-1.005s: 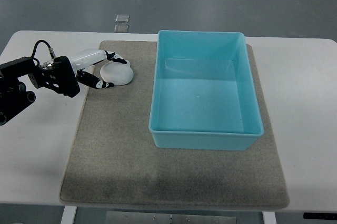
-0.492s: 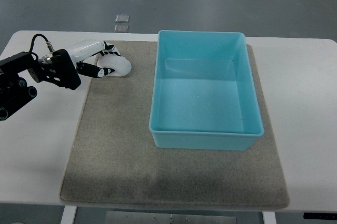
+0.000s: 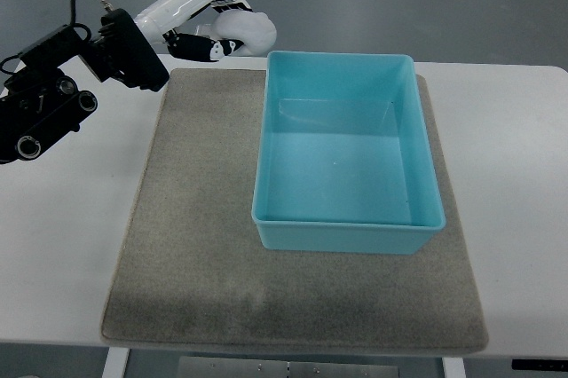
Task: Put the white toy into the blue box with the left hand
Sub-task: 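Lift the toy with the left hand and carry it over the blue box, then open the left hand to release the toy inside the box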
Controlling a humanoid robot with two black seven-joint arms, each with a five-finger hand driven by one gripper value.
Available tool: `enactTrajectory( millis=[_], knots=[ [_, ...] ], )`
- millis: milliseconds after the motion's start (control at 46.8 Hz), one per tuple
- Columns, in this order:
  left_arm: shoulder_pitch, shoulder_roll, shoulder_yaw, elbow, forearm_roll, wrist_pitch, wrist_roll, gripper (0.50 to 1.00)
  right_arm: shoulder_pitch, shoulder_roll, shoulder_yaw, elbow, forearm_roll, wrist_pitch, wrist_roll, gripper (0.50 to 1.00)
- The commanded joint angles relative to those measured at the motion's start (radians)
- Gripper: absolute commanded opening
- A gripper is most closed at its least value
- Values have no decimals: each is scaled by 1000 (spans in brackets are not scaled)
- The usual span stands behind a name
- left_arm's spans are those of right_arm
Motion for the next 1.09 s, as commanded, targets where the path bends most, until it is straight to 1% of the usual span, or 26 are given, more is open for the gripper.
enactTrajectory(
  millis=[0, 192, 449, 534, 556, 577, 599, 620, 663, 684, 748, 791, 855, 898, 983, 1069],
  knots=[
    [3, -26, 11, -48, 0, 0, 1, 500, 0, 0, 0, 0, 0, 0, 1, 936],
    [10, -80, 39, -134, 4, -17, 6, 500, 0, 0, 0, 0, 0, 0, -1, 936],
    [15, -126, 203, -137, 12, -22, 6, 500, 0, 0, 0, 0, 0, 0, 1, 936],
    [24, -130, 220, -137, 6, -22, 6, 500, 0, 0, 0, 0, 0, 0, -1, 936],
    [29, -132, 220, -137, 4, -22, 6, 510, 0, 0, 0, 0, 0, 0, 1, 936],
    [33, -132, 220, -137, 3, -22, 6, 529, 0, 0, 0, 0, 0, 0, 1, 936],
    [37, -132, 220, -137, 1, -22, 6, 559, 0, 0, 0, 0, 0, 0, 1, 936],
    [38, -132, 220, -137, 0, -22, 6, 606, 0, 0, 0, 0, -1, 0, -1, 936],
    [43, -134, 219, -137, -3, -22, 6, 728, 0, 0, 0, 0, 0, 0, 1, 936],
    [46, -134, 219, -137, -3, -22, 6, 769, 0, 0, 0, 0, 0, 0, -1, 936],
    [53, -134, 217, -137, -5, -22, 6, 816, 0, 0, 0, 0, 0, 0, 1, 936],
    [58, -134, 217, -137, -9, -20, 6, 868, 0, 0, 0, 0, 0, 0, 1, 936],
    [60, -134, 217, -137, -17, -22, 6, 913, 0, 0, 0, 0, 0, 0, 1, 936],
    [64, -134, 217, -136, -26, -20, 6, 958, 0, 0, 0, 0, 0, 0, 1, 936],
    [67, -134, 217, -137, -52, -22, 6, 992, 0, 0, 0, 0, 0, 0, 1, 936],
    [67, -132, 217, -137, -81, -22, 6, 994, 0, 0, 0, 0, 0, 0, 1, 936]
  ],
)
